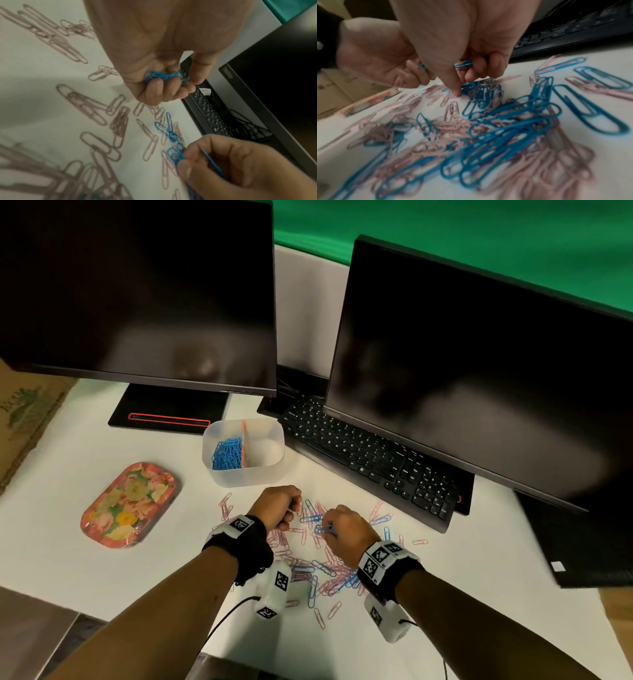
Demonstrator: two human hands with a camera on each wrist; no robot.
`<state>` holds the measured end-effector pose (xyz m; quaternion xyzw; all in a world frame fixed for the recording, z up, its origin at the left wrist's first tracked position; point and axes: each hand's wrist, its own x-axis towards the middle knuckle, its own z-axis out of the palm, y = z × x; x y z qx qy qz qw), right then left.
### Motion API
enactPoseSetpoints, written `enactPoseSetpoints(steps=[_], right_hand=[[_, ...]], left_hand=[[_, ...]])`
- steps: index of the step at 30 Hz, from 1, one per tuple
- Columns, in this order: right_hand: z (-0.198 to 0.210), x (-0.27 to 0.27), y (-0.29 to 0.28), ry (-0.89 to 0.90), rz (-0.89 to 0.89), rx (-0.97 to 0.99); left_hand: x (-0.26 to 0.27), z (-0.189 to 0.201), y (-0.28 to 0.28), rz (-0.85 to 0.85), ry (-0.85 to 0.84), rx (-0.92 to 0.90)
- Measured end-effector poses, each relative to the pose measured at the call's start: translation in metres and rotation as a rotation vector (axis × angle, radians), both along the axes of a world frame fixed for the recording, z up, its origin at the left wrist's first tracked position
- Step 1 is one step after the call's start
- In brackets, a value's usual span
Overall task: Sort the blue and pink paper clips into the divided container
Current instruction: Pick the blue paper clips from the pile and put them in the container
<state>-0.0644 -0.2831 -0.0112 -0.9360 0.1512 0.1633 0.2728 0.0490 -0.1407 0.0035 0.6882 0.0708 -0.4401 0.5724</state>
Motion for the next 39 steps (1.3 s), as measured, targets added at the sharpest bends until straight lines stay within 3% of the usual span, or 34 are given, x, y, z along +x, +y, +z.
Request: enactPoseSetpoints(steps=[3,7,14,17,20,26,30,34,39], right_hand=[[-0.001,-0.002,-0.006,-0.034,-0.076,0.081],[0.005,-0.003,-0.013,-0.054,-0.241,0.279],[0.025,-0.005,-0.024,-0.073,-0.68,1.052],[0.03,-0.01,-0.025,-0.085,-0.744,1.22],[0.035,-0.013,-0.025,-0.083,-0.813,1.266],[0.04,-0.02,-0.024,-0.044,-0.849,1.276],[0.046,-0.018,-0.02,-0.021,-0.873,1.304],[0.057,-0.008,-0.01,-0.002,-0.842,1.341],[0.081,0.024,0.019,-0.022,-0.7,1.243]], left_hand=[[-0.001,-0.001,0.0,-0.08,-0.11,0.085],[-0.004,-0.01,0.001,-0.267,-0.422,0.233],[-0.013,-0.018,-0.007,-0.669,-0.829,0.457],[-0.015,-0.02,-0.009,-0.725,-0.885,0.499],[-0.015,-0.018,-0.009,-0.733,-0.878,0.496],[-0.016,-0.011,-0.001,-0.451,-0.692,0.28],[-0.016,0.0,0.005,-0.314,-0.334,0.07],[-0.018,0.007,0.012,0.019,0.103,-0.211],[-0.019,0.024,0.022,0.235,0.331,-0.429]])
